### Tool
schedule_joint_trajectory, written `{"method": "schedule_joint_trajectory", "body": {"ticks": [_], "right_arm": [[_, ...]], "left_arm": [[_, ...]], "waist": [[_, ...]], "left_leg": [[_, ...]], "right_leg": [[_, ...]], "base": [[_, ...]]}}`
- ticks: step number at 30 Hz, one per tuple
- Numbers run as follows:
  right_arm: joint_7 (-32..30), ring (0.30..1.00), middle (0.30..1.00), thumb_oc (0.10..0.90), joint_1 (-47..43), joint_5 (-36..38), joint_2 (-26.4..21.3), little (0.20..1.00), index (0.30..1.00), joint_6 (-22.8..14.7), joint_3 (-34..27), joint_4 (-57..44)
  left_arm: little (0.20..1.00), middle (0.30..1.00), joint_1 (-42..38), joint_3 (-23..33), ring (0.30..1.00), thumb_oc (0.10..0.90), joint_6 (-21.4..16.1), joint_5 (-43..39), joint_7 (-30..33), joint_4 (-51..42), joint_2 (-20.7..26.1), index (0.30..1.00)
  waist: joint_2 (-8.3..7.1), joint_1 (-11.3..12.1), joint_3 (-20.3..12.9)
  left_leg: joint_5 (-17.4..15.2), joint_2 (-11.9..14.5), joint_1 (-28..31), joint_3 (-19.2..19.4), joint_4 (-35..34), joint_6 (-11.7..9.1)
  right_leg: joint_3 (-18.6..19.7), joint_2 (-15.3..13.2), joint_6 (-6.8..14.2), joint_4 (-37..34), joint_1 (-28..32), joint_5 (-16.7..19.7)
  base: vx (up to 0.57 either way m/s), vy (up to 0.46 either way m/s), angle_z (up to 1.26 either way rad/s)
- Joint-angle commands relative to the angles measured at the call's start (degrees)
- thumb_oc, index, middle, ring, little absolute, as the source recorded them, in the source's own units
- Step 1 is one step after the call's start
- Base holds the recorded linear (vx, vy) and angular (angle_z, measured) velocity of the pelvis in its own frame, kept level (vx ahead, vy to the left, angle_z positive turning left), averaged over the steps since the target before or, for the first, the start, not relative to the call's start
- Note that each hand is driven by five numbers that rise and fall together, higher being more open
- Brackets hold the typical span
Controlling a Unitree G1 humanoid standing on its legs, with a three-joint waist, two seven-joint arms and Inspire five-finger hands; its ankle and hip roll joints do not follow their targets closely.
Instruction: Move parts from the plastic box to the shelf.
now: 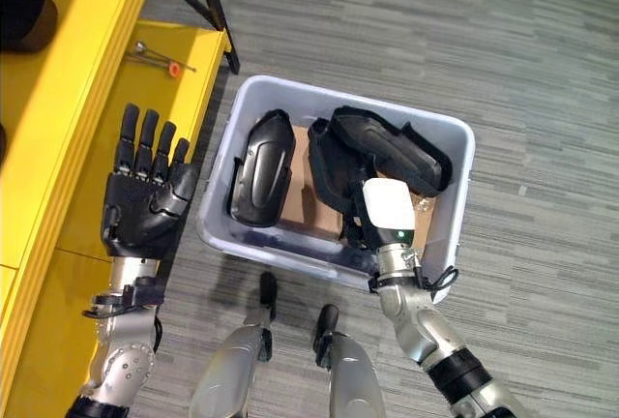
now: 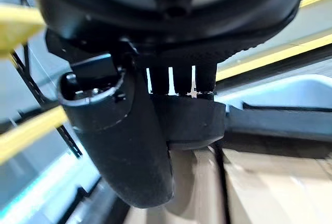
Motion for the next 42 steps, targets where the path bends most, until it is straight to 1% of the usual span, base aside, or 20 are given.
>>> {"method": "schedule_joint_trajectory", "body": {"ticks": [1, 3, 9, 11, 13, 15, 16, 17, 19, 22, 23, 25, 28, 32, 33, 34, 36, 37, 39, 42], "right_arm": [[-1.06, 0.3, 0.3, 0.4, 0.02, 0.93, 0.12, 0.3, 0.3, -6.31, -0.89, -4.69], [0.23, 0.3, 0.3, 0.4, 1.08, 1.75, 0.36, 0.3, 0.3, -8.07, -1.37, -6.56], [3.98, 0.3, 0.3, 0.4, 2.74, 3.67, 1.27, 0.3, 0.3, -9.1, -1.21, -9.41], [4.53, 0.3, 0.3, 0.4, 3.56, 3.88, 1.45, 0.3, 0.3, -9.14, -1.44, -10.43], [4.88, 0.3, 0.3, 0.4, 5.25, 4.32, 1.27, 0.3, 0.3, -9.28, -2.35, -11.78], [3.96, 0.3, 0.3, 0.4, 6.11, 4.71, 0.83, 0.3, 0.3, -9.55, -2.3, -12.11], [3.52, 0.3, 0.3, 0.4, 6.28, 4.69, 0.76, 0.3, 0.3, -10.01, -2.24, -11.86], [2.59, 0.3, 0.3, 0.4, 6.28, 4.64, 0.75, 0.3, 0.3, -11.35, -2.15, -11.43], [1.41, 0.3, 0.3, 0.4, 6.21, 4.34, 0.75, 0.3, 0.3, -12.07, -2.39, -11.86], [0.36, 0.3, 0.3, 0.4, 6.3, 4.12, 0.87, 0.3, 0.3, -11.86, -3.19, -13.43], [-0.27, 0.3, 0.3, 0.4, 6.53, 4.41, 0.69, 0.3, 0.3, -12.51, -3.96, -14.38], [-0.89, 0.3, 0.3, 0.4, 6.86, 4.95, 0.36, 0.3, 0.3, -14.14, -4.99, -14.95], [-1.05, 0.3, 0.3, 0.4, 7.9, 5.88, -0.73, 0.3, 0.3, -16.22, -7.03, -17.61], [-1.72, 0.3, 0.3, 0.4, 8.49, 6.24, -1.5, 0.3, 0.3, -15.66, -9.04, -20.05], [-2.32, 0.3, 0.3, 0.4, 8.59, 5.71, -1.54, 0.3, 0.3, -15.39, -9.37, -20.48], [-4.0, 0.3, 0.3, 0.4, 8.97, 5.0, -1.38, 0.3, 0.3, -14.43, -10.1, -21.09], [-4.28, 0.3, 0.3, 0.4, 9.06, 4.92, -1.2, 0.3, 0.3, -14.4, -10.38, -21.13], [-4.96, 0.3, 0.3, 0.4, 9.22, 4.98, -0.94, 0.3, 0.3, -14.65, -10.9, -21.17], [-6.4, 0.3, 0.3, 0.4, 9.56, 4.72, -0.59, 0.3, 0.3, -17.18, -12.24, -22.59], [-6.63, 0.3, 0.3, 0.4, 9.71, 4.57, -0.65, 0.3, 0.3, -18.93, -12.66, -24.28]], "left_arm": [[1.0, 1.0, 1.13, 1.19, 1.0, 0.9, -2.1, 5.95, -0.79, -4.69, -0.18, 1.0], [1.0, 1.0, 2.52, 1.51, 1.0, 0.9, -1.41, 6.69, -0.09, -4.69, -0.31, 1.0], [1.0, 1.0, 6.57, 2.63, 1.0, 0.9, -0.32, 6.76, 0.87, -4.84, -1.36, 1.0], [1.0, 1.0, 7.14, 2.66, 1.0, 0.9, -0.26, 6.64, 0.03, -4.55, -1.49, 1.0], [1.0, 1.0, 7.58, 2.66, 1.0, 0.9, -0.37, 5.39, -1.86, -4.02, -1.45, 1.0], [1.0, 1.0, 6.93, 2.04, 1.0, 0.9, -1.08, 4.21, -2.96, -3.13, -0.87, 1.0], [1.0, 1.0, 6.67, 1.86, 1.0, 0.9, -1.25, 4.03, -3.04, -3.04, -0.72, 1.0], [1.0, 1.0, 6.01, 1.11, 1.0, 0.9, -1.69, 4.46, -2.32, -3.35, -0.6, 1.0], [1.0, 1.0, 5.4, 0.43, 1.0, 0.9, -1.14, 4.72, -2.03, -3.88, -0.71, 1.0], [1.0, 1.0, 4.54, -0.71, 1.0, 0.9, 0.95, 5.71, -1.46, -4.72, -0.59, 1.0], [1.0, 1.0, 3.9, -1.7, 1.0, 0.9, 1.4, 9.92, -2.8, -5.05, -0.17, 1.0], [1.0, 1.0, 3.63, -2.73, 1.0, 0.9, 1.93, 11.88, -4.09, -5.64, 0.51, 1.0], [1.0, 1.0, 3.09, -4.02, 1.0, 0.9, 3.12, 13.77, -4.41, -6.6, 2.25, 1.0], [1.0, 1.0, 2.84, -5.65, 1.0, 0.9, 4.57, 13.14, -5.84, -7.88, 4.74, 1.0], [1.0, 1.0, 2.89, -5.93, 1.0, 0.9, 5.09, 11.59, -5.94, -8.32, 5.06, 1.0], [1.0, 1.0, 3.04, -6.55, 1.0, 0.9, 5.87, 10.67, -6.89, -8.84, 6.0, 1.0], [1.0, 1.0, 3.14, -6.76, 1.0, 0.9, 5.93, 10.65, -7.19, -8.89, 6.15, 1.0], [1.0, 1.0, 3.56, -7.07, 1.0, 0.9, 5.87, 10.82, -8.34, -9.04, 6.47, 1.0], [1.0, 1.0, 4.93, -7.08, 1.0, 0.9, 5.09, 11.04, -8.48, -10.22, 7.57, 1.0], [1.0, 1.0, 5.35, -6.67, 1.0, 0.9, 4.22, 11.65, -7.65, -10.3, 8.16, 1.0]], "waist": [[-1.32, 0.11, -10.11], [-1.24, 0.2, -10.97], [-0.77, 1.15, -12.26], [-0.5, 0.81, -12.52], [-0.43, -0.49, -12.94], [-1.1, -1.97, -13.1], [-1.39, -2.35, -13.23], [-2.46, -3.26, -13.75], [-3.11, -3.91, -14.44], [-3.55, -5.09, -16.23], [-3.53, -5.77, -17.45], [-3.29, -6.37, -18.53], [-1.98, -7.43, -20.12], [-1.12, -8.24, -20.82], [-1.06, -8.24, -20.9], [-1.2, -7.96, -21.26], [-1.24, -7.85, -21.33], [-1.28, -7.46, -21.53], [-1.65, -6.17, -21.71], [-1.98, -5.42, -21.52]], "left_leg": [[-2.78, -1.17, 2.23, -1.9, -1.2, -0.87], [-2.82, -1.33, 2.89, -2.61, -1.18, -1.01], [-1.46, -1.32, 3.02, -4.14, -1.98, -1.91], [-0.6, -0.22, 2.73, -1.15, -2.66, -2.65], [-0.53, 1.94, 2.87, 6.54, -2.38, -3.34], [-3.02, 3.67, 3.76, 12.47, 0.91, -2.82], [-4.16, 4.2, 4.02, 13.69, 2.23, -2.44], [-7.85, 5.4, 5.66, 15.22, 6.71, -2.3], [-8.78, 7.04, 7.23, 16.86, 10.13, -2.14], [-7.17, 9.73, 10.87, 18.36, 13.13, -3.19], [-6.17, 10.84, 13.26, 18.65, 14.12, -4.0], [-5.6, 11.28, 14.74, 18.85, 14.72, -4.55], [-5.51, 10.45, 16.6, 19.36, 11.34, -4.65], [-8.22, 8.82, 17.79, 21.74, 5.97, -3.36], [-8.88, 8.24, 17.89, 21.97, 4.76, -2.93], [-11.1, 6.82, 18.03, 22.26, 2.07, -1.63], [-11.25, 6.56, 18.21, 22.21, 1.54, -1.51], [-11.31, 6.06, 18.51, 22.05, 0.6, -1.42], [-11.62, 4.43, 19.57, 21.52, -1.03, -0.82], [-12.3, 3.5, 19.93, 21.27, -1.23, -0.19]], "right_leg": [[0.3, 0.06, 2.14, -6.33, 3.01, 4.18], [0.19, 0.22, 1.91, -6.88, 4.54, 3.9], [0.11, 0.72, 1.48, -7.57, 7.23, 3.09], [-1.29, 0.57, 1.54, -8.12, 8.07, 2.87], [-4.69, -0.52, 1.84, -9.3, 9.06, 2.93], [-7.26, -2.33, 1.85, -9.31, 9.05, 3.02], [-7.74, -2.81, 1.78, -9.21, 8.88, 3.06], [-8.15, -4.19, 2.07, -8.8, 9.01, 2.38], [-9.19, -4.95, 1.79, -8.62, 8.84, 2.55], [-10.57, -5.32, 0.96, -8.51, 8.64, 2.67], [-11.04, -5.42, 0.5, -8.63, 8.49, 2.8], [-11.11, -5.54, 0.27, -8.82, 8.23, 3.0], [-10.94, -6.2, 1.26, -9.31, 7.83, 4.04], [-11.01, -8.23, 3.54, -10.12, 8.49, 5.89], [-11.05, -8.81, 4.22, -10.51, 8.81, 6.46], [-11.33, -10.27, 5.91, -11.56, 9.86, 7.99], [-11.49, -10.44, 6.2, -11.82, 10.12, 8.28], [-11.98, -10.71, 6.89, -12.42, 10.47, 8.94], [-13.82, -11.46, 8.73, -14.34, 11.11, 11.37], [-14.74, -12.05, 9.69, -15.16, 10.71, 13.14]], "base": [[0.05, -0.074, -0.02], [0.04, -0.055, 0.01], [0.02, -0.016, 0.03], [-0.02, -0.013, 0.06], [-0.1, -0.023, 0.31], [-0.12, -0.025, 0.85], [-0.1, -0.004, 1.14], [-0.08, 0.016, 1.0], [-0.09, 0.049, 0.55], [-0.06, 0.129, 0.58], [-0.04, 0.175, 0.9], [-0.06, 0.209, 0.86], [-0.1, 0.317, 0.51], [-0.11, 0.268, 0.29], [-0.26, 0.413, 0.44], [-0.24, 0.36, 0.26], [-0.14, 0.193, 0.19], [-0.18, 0.184, 0.37], [-0.25, 0.232, 0.32], [-0.2, 0.141, 0.18]]}}
